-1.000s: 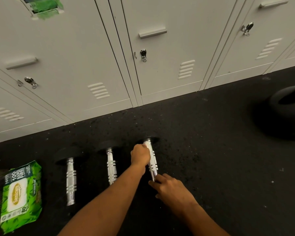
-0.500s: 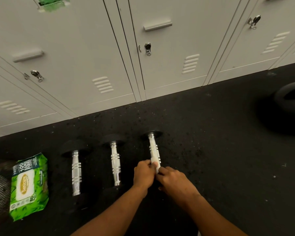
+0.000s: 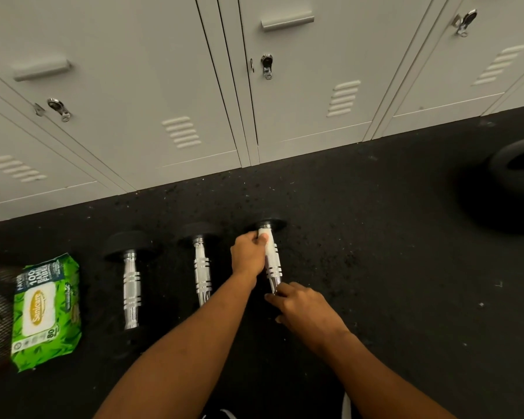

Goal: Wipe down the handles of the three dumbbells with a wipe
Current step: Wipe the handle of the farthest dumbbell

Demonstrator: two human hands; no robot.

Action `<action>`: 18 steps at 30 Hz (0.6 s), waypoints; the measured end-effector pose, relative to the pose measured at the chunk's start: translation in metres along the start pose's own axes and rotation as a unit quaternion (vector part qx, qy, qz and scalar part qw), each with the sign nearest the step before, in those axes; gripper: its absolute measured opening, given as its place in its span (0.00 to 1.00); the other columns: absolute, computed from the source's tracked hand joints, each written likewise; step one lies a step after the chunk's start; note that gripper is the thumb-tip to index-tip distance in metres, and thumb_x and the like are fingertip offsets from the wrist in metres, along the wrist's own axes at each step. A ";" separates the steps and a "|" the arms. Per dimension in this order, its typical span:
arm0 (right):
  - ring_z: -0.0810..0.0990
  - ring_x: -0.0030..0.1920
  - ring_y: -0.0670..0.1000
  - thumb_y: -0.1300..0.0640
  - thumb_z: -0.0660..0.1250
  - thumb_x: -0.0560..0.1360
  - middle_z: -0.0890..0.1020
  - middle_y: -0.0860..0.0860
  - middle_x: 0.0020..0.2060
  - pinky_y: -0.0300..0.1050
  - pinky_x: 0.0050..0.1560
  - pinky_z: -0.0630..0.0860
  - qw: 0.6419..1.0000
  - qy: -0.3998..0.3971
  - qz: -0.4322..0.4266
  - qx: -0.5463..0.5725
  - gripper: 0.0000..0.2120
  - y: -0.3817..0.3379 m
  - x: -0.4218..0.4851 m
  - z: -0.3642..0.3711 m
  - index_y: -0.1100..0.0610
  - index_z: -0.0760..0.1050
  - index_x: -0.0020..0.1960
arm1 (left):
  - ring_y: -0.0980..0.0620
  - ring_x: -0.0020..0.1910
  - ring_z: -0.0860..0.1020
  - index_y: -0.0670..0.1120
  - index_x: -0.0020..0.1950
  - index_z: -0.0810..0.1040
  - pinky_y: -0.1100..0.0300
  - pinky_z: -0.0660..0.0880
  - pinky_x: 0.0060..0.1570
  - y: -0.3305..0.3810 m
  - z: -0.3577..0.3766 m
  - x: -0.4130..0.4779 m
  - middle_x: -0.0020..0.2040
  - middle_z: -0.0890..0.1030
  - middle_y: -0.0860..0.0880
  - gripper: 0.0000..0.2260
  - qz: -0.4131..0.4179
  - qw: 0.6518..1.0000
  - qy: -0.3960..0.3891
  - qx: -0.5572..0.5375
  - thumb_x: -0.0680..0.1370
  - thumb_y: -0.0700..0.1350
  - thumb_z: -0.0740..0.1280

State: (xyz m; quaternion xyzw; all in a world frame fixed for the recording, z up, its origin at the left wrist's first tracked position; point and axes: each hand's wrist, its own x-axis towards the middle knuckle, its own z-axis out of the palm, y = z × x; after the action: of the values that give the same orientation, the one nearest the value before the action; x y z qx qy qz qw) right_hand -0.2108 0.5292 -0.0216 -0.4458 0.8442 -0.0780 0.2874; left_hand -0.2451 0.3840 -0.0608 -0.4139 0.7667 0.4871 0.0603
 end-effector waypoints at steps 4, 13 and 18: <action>0.68 0.65 0.54 0.56 0.64 0.79 0.66 0.54 0.70 0.49 0.60 0.72 1.000 -0.007 0.000 0.000 0.27 0.001 0.000 0.000 0.53 0.60 0.75 | 0.48 0.53 0.80 0.44 0.59 0.81 0.53 0.76 0.56 -0.009 0.003 -0.012 0.51 0.84 0.45 0.12 0.002 1.000 -0.025 0.004 0.80 0.47 0.64; 0.70 0.64 0.53 0.56 0.65 0.78 0.67 0.53 0.69 0.49 0.60 0.73 1.000 0.003 -0.002 0.005 0.25 0.002 -0.001 0.002 0.53 0.64 0.73 | 0.51 0.47 0.81 0.47 0.50 0.82 0.51 0.78 0.49 -0.046 -0.004 -0.050 0.44 0.85 0.51 0.11 0.031 0.988 -0.102 0.110 0.80 0.52 0.64; 0.69 0.63 0.53 0.56 0.65 0.78 0.68 0.53 0.68 0.49 0.60 0.73 1.000 0.006 0.000 0.005 0.26 0.001 -0.001 0.002 0.52 0.62 0.74 | 0.54 0.44 0.82 0.46 0.49 0.84 0.56 0.77 0.47 -0.038 -0.005 -0.045 0.42 0.85 0.51 0.10 0.015 0.996 -0.075 0.046 0.80 0.50 0.65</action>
State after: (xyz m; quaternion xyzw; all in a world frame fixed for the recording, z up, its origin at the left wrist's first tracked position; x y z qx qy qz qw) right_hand -0.2096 0.5309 -0.0232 -0.4434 0.8457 -0.0849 0.2844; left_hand -0.1878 0.3992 -0.0621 -0.3611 0.7880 0.4816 0.1295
